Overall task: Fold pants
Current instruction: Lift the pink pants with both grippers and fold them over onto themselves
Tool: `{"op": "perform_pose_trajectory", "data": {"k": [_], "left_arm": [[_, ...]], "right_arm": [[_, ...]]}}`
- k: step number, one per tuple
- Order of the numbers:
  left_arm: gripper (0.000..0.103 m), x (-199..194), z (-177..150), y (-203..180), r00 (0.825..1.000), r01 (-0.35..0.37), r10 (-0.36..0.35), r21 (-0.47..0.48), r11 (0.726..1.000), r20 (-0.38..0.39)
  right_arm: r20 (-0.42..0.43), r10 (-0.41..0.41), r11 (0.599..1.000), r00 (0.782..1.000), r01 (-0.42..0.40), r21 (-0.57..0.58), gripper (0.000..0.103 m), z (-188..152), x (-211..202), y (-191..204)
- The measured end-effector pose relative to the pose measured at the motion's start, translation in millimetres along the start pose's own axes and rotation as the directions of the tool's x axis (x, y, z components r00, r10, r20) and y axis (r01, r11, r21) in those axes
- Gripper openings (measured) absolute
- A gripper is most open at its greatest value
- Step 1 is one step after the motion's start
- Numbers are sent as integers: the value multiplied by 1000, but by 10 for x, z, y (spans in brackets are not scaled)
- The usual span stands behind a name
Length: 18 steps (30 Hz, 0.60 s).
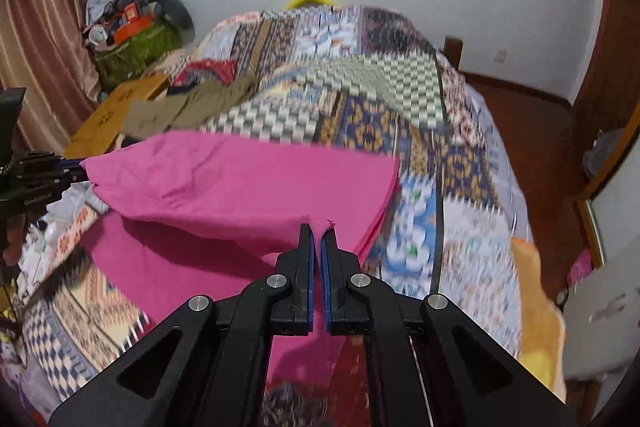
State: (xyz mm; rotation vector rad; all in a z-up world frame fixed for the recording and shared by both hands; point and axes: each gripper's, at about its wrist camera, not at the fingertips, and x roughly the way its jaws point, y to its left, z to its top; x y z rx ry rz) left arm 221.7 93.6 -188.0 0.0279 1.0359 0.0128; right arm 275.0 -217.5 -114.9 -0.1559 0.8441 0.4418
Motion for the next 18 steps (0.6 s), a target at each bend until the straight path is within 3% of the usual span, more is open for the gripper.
{"op": "perform_pose_trajectory", "data": {"k": [8,10,12,15,18], "left_arm": [[18,54,-329,62,999,-9,8,-28,1000,-34],[43,18,-353,75,999,-45,44,-26,999,-30],[60,-64,-363,107,997,-79,79,-34,996,-1],[71,-230,-332,84,992,-117,118,-32,993,49],[79,-337,-270,45,992,-100,102,-37,994,71]], "right_arm": [[-48,-22,1000,999,21,-21,4,-410,-14,59],[-46,-38,999,998,37,-34,5,-460,-66,101],[-34,-43,998,998,42,-43,6,-493,-127,146],[-5,-37,998,999,37,-44,9,-493,-224,204],[29,-14,999,999,16,-40,17,-458,-308,265]]}}
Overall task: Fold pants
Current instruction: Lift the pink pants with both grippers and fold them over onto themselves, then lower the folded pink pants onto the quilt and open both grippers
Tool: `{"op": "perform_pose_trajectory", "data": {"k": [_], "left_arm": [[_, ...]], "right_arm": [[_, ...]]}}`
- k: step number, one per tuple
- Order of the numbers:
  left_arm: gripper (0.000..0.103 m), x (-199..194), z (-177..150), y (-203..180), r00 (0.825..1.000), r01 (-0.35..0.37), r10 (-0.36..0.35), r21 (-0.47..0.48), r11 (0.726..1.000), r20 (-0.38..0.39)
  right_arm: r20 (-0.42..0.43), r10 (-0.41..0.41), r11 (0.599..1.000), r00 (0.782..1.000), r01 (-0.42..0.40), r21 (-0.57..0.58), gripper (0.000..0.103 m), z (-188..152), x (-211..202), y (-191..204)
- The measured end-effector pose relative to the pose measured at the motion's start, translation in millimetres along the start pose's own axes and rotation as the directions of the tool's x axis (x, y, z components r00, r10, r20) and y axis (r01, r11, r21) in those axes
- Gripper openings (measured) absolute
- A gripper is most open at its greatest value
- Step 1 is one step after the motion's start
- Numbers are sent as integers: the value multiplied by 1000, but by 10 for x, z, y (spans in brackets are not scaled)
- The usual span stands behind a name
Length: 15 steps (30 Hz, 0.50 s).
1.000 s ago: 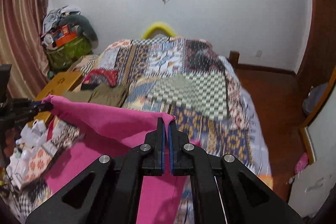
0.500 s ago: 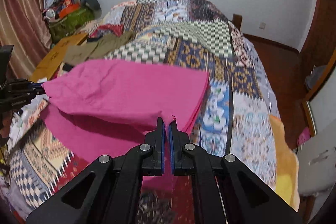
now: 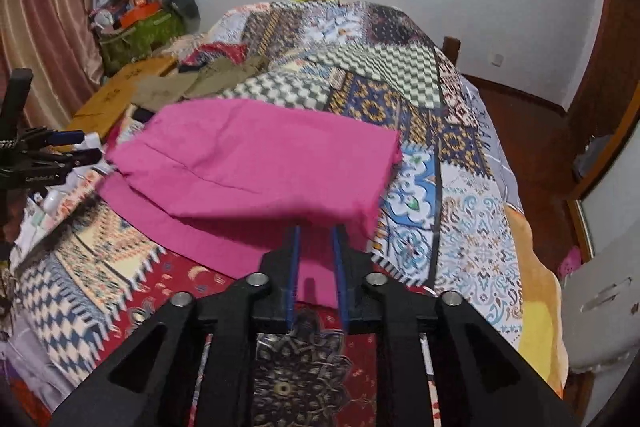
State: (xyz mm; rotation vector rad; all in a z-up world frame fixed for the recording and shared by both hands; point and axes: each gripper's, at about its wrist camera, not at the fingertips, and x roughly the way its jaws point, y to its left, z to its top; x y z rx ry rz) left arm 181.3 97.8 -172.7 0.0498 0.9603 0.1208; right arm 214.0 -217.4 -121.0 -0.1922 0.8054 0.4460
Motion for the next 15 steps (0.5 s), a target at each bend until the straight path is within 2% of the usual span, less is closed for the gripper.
{"op": "perform_pose_trajectory", "data": {"k": [3,6,9,11,15], "left_arm": [[84,-79,59,-99,1000,21,-21,16,1000,18],[90,-76,82,-265,999,30,-31,74,997,14],[94,35,71,-355,998,55,-53,82,995,-32],[94,173,40,-437,995,76,-69,98,992,-77],[94,381,-18,-572,992,57,-39,148,987,-122]], "right_arm": [[51,3,1000,999,-3,5,30,67,-104,71],[85,30,999,996,-31,8,42,120,-166,123],[68,68,998,995,-67,-8,52,153,-122,207],[50,69,997,996,-67,-29,63,142,-50,281],[-2,92,994,996,-92,-52,64,68,154,404]]}}
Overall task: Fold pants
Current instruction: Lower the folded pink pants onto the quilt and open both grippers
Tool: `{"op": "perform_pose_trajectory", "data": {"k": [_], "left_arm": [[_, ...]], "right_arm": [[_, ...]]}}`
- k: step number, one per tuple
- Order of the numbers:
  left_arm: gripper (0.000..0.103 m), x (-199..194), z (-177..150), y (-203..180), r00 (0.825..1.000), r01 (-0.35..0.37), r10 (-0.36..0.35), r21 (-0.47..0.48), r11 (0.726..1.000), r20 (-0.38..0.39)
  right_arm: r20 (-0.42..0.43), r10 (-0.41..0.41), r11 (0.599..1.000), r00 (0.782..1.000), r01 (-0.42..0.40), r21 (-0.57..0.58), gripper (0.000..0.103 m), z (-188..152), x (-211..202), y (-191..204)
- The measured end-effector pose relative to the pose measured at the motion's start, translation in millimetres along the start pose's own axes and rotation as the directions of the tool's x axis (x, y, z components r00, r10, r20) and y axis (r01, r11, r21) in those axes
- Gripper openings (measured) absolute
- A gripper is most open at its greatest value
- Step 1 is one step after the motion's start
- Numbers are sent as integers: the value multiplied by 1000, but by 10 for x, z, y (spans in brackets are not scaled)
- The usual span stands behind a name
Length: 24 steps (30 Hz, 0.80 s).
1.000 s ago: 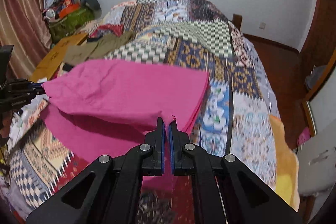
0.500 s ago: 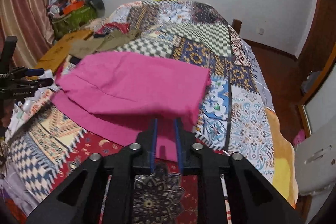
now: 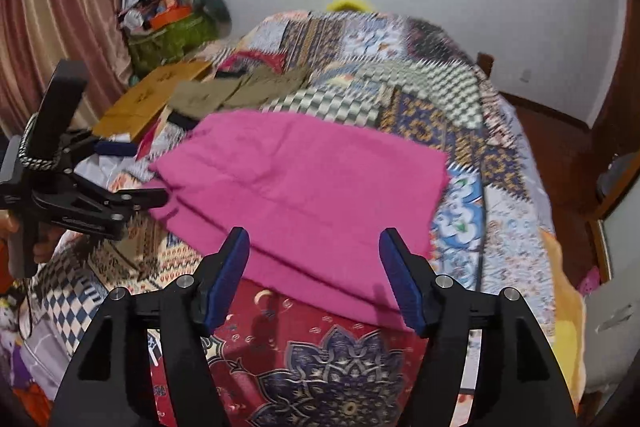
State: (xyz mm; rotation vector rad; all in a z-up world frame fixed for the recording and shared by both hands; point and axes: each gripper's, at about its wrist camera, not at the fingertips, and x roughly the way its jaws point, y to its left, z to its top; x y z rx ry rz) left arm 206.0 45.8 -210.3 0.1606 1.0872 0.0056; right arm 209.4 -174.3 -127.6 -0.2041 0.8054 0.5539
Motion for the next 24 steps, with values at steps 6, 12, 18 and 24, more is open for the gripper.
{"op": "perform_pose_trajectory", "data": {"k": [6,12,18,24], "left_arm": [[94,70,97,15,999,31,-31,-8,999,-4],[94,34,245,101,996,89,-89,-51,995,4],[94,41,255,39,978,208,-208,-62,976,5],[48,97,235,-118,998,64,-64,22,998,18]], "right_arm": [[-82,34,999,996,-37,-34,64,-51,322,131],[-102,48,997,994,-53,-55,63,36,557,216],[-98,94,996,991,-94,3,28,174,676,156],[-46,115,993,992,-114,23,8,249,590,116]]}}
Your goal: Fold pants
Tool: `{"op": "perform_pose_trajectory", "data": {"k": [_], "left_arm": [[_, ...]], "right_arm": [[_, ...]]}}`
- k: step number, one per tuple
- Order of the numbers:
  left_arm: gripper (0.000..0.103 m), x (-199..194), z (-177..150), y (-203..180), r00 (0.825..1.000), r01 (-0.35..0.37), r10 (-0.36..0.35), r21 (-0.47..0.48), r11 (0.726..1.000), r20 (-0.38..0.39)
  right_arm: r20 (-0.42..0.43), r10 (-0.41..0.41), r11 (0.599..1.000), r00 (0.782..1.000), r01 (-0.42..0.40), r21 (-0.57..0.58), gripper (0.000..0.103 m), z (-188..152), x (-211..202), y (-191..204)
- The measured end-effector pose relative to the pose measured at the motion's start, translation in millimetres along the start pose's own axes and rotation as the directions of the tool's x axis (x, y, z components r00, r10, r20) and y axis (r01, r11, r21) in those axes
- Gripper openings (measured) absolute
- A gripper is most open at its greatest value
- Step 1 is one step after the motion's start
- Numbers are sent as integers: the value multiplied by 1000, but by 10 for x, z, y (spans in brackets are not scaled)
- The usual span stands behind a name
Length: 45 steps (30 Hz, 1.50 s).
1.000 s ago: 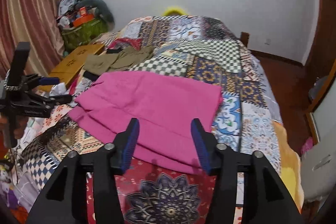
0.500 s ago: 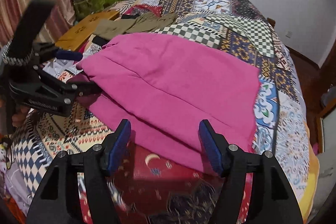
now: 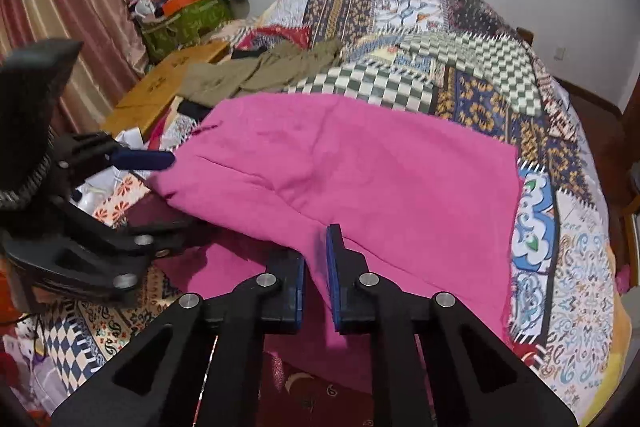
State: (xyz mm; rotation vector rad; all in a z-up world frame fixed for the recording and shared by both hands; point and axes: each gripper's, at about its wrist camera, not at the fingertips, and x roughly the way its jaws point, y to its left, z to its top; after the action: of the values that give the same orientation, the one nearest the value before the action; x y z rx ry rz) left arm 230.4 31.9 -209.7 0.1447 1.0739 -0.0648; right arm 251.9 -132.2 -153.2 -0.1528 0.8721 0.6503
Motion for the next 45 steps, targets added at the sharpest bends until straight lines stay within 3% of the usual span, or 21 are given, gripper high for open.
{"op": "perform_pose_trajectory", "data": {"k": [3,8,14,17,21,25,29,30,38,42,45], "left_arm": [[23,-84,11,50,999,-18,19,-27,999,28],[18,-364,-4,74,995,1,2,-31,1000,97],[17,-386,-140,-12,997,23,-23,-5,1000,70],[18,-309,-239,-49,999,38,-38,3,999,36],[27,-247,-332,-70,999,48,-48,-13,999,-15],[45,-335,-392,-81,998,58,-58,-12,998,-19],[45,-491,-380,-78,998,54,-54,-6,999,15],[45,-531,-358,-65,998,64,-63,-12,998,26],[51,-606,-9,37,986,147,-138,-99,984,97],[52,-381,50,27,981,192,-187,-136,972,54],[52,-124,-6,-11,988,150,-152,-133,980,-8]], "right_arm": [[27,8,1000,1000,-8,-9,6,16,-95,5],[54,-2,999,999,5,-44,6,12,-241,63],[64,-17,997,998,22,-78,6,-72,-371,109],[45,-9,997,999,12,-73,6,-122,-371,88],[-21,-16,999,1000,15,-48,6,-216,-272,39],[-61,-14,1000,998,14,-4,12,-313,-298,-7],[-16,-6,1000,1000,6,-10,36,-361,-479,32],[3,-4,1000,1000,4,-15,38,-352,-526,42],[77,30,998,997,-34,49,43,-129,-554,25],[32,67,993,997,-70,100,43,-82,-326,-7],[-40,67,989,997,-61,137,43,-137,-78,-52]]}}
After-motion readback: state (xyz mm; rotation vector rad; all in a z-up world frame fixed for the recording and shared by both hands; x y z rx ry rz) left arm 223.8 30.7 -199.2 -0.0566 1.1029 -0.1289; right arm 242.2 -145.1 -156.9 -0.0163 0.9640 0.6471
